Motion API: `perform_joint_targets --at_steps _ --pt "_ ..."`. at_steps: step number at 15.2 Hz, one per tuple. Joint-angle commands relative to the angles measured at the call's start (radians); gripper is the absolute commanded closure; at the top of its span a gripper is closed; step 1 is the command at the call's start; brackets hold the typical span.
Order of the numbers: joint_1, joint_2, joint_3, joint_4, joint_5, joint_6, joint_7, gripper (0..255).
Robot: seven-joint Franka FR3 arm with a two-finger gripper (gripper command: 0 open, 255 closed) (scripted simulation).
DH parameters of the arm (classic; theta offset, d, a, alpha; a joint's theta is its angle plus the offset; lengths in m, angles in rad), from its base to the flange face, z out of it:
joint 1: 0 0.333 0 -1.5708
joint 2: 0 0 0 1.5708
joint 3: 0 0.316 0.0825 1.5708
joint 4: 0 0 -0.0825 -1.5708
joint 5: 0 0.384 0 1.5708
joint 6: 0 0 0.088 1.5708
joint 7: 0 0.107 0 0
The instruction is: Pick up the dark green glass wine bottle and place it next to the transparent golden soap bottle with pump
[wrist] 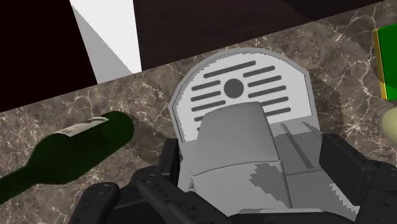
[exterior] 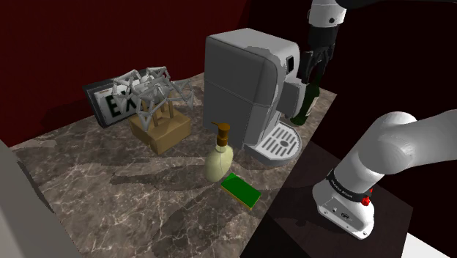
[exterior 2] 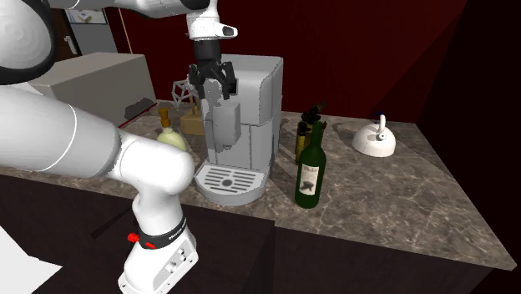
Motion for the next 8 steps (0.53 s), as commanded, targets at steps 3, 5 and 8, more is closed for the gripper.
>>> perform_joint_targets --at_steps 3,5,8 --pt "-0.021 0.005 -0.051 -0.006 -0.029 0.036 -0.045 0" --pt "-0.041 0.016 -0.102 -0.008 -0.055 0.073 -0.089 0" --pt "-0.068 0.044 -0.179 0.000 -0.088 0.130 -0.154 0"
